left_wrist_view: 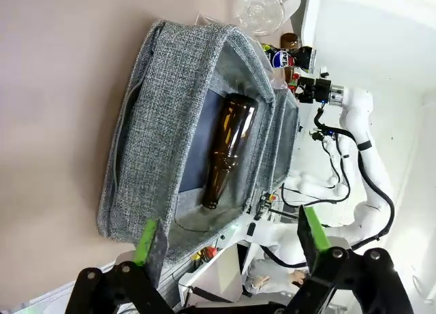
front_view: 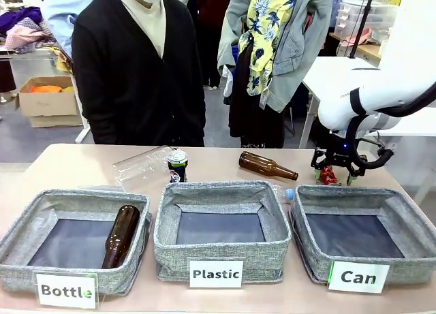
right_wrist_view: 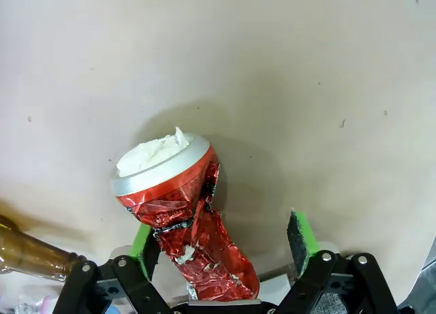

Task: Sort the can waste into the basket.
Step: Pick up the can waste from the table and place it in the right Fabric basket.

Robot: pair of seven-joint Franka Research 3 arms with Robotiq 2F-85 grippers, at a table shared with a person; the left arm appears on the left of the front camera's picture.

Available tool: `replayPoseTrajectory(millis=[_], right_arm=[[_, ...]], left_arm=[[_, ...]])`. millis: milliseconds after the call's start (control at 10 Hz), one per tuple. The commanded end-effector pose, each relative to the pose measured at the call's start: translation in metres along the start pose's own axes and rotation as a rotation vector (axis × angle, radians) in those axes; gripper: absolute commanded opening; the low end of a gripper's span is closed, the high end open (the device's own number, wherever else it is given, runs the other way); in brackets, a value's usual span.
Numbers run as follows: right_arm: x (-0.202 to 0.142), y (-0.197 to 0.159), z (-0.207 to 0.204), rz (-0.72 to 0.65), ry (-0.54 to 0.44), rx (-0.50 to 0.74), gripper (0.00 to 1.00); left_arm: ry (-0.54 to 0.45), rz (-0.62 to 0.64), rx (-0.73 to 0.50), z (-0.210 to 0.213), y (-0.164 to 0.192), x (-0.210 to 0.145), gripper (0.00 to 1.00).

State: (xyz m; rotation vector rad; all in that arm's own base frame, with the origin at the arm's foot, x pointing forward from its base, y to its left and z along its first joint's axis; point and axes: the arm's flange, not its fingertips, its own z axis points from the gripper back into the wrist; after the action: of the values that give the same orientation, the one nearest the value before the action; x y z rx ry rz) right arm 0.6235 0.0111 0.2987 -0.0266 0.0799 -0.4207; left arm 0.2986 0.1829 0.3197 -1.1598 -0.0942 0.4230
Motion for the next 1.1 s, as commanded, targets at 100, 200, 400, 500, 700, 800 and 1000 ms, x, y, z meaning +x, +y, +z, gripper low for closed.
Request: replayPoseTrajectory(millis=[100, 200, 400, 500, 700, 800, 1000], right_arm=[[0.002, 0.004, 0.001, 0.006, -0.009, -0.058, 0.35], [0.003, 0.005, 0.002, 0.005, -0.007, -0.061, 0.0], [0.004, 0.004, 0.001, -0.003, -0.005, -0.062, 0.0], [0.004, 0.004, 0.001, -0.006, -0.003, -0.061, 0.14], [0.005, 0.006, 0.005, -0.004, -0.011, -0.061, 0.0], [0.003, 0.005, 0.012, 0.006, -0.017, -0.049, 0.0], [-0.003, -0.01, 0.05, 0.029, -0.099, -0.019, 0.0]], left_arm=[[-0.001, -0.003, -0.014, 0.001, -0.002, -0.001, 1.0], [-0.001, -0.003, -0.014, 0.001, -0.002, -0.001, 1.0], [-0.001, -0.003, -0.014, 0.001, -0.002, -0.001, 1.0], [-0.001, -0.003, -0.014, 0.001, -0.002, -0.001, 1.0], [-0.001, -0.003, -0.014, 0.001, -0.002, -0.001, 1.0], [-0.001, -0.003, -0.014, 0.001, -0.002, -0.001, 1.0], [-0.001, -0.003, -0.014, 0.001, -0.002, -0.001, 1.0]])
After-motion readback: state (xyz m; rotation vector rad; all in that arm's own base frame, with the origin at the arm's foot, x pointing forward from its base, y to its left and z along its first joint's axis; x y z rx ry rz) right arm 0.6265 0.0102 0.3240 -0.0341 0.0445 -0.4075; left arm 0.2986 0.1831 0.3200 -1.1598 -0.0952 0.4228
